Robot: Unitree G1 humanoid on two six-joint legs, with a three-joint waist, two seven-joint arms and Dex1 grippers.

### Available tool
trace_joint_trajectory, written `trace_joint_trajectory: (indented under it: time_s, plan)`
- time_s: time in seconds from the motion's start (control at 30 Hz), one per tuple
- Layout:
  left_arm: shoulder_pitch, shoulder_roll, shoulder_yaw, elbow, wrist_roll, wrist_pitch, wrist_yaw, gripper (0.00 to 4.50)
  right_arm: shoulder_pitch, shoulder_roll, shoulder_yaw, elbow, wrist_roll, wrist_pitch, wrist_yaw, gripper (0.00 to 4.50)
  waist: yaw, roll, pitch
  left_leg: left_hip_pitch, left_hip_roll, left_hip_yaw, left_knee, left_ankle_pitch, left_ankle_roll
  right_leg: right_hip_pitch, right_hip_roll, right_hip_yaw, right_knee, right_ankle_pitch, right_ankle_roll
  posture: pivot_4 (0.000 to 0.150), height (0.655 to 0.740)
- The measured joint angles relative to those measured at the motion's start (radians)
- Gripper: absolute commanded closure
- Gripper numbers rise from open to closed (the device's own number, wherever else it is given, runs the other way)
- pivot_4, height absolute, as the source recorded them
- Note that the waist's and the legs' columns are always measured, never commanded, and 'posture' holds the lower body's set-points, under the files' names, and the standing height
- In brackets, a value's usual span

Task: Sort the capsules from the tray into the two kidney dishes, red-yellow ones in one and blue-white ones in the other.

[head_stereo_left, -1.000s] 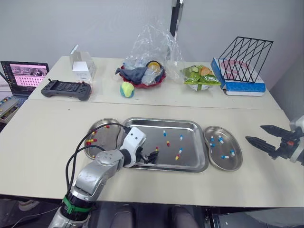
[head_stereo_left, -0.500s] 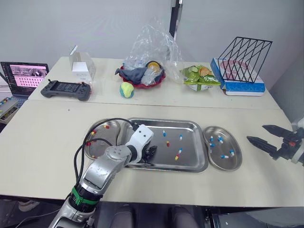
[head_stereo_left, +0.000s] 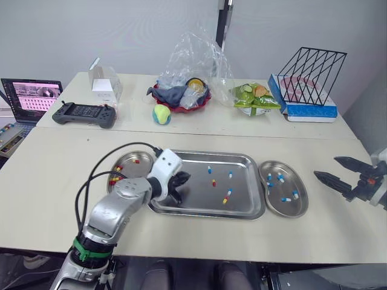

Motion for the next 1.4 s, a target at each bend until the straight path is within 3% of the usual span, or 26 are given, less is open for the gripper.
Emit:
trace_joint_trajectory:
  time_s: [0.1, 0.3, 0.7, 1.0, 1.13, 1.4]
  plan:
    - [0.003, 0.021, 0.072, -0.004, -0.04, -0.021, -0.034, 4.43, -0.001, 0.0, 0.002, 0.002, 0.0, 0.0, 0.007, 0.0, -0.002, 0.0, 0.0, 0.001, 0.0, 0.0, 0.0, 0.0, 0.0, 0.0, 0.0, 0.0, 0.0, 0.0, 0.0, 0.15, 0.7334]
    - [-0.036, 0.212, 0.291, 0.15, -0.075, -0.024, -0.079, 4.43, -0.048, 0.0, 0.041, 0.024, -0.006, 0.0, 0.02, 0.0, -0.014, 0.0, 0.0, 0.002, 0.0, 0.0, -0.001, 0.0, 0.0, 0.0, 0.001, 0.0, 0.0, 0.0, 0.0, 0.15, 0.7334]
    - [0.09, 0.231, 0.256, 0.209, -0.022, -0.062, -0.073, 4.43, -0.093, -0.005, 0.072, 0.051, -0.01, 0.0, 0.043, 0.0, -0.005, 0.0, 0.0, 0.001, 0.0, 0.0, -0.001, 0.0, 0.0, 0.002, 0.0, 0.0, -0.002, 0.0, 0.0, 0.15, 0.7334]
    - [0.075, 0.211, 0.307, 0.227, -0.039, -0.085, -0.072, 1.37, -0.11, -0.011, 0.072, 0.072, -0.01, 0.0, 0.059, 0.0, -0.003, 0.0, 0.0, 0.001, 0.0, 0.0, -0.001, 0.0, 0.0, 0.002, 0.0, 0.0, -0.002, 0.0, 0.0, 0.15, 0.7334]
    - [0.044, 0.194, 0.372, 0.227, -0.113, -0.087, -0.097, 0.07, -0.117, -0.015, 0.075, 0.087, -0.024, 0.0, 0.063, 0.0, -0.003, 0.0, 0.0, 0.001, 0.0, 0.0, -0.001, 0.0, 0.0, 0.002, 0.0, 0.0, -0.002, 0.0, 0.0, 0.15, 0.7334]
    - [0.005, 0.335, 0.512, 0.409, -0.152, -0.181, -0.205, 0.03, -0.185, -0.015, 0.101, 0.154, -0.048, -0.016, 0.073, 0.0, -0.015, 0.0, 0.0, 0.001, 0.001, 0.0, -0.002, 0.0, 0.0, 0.001, 0.0, 0.0, -0.002, 0.0, 0.0, 0.15, 0.7334]
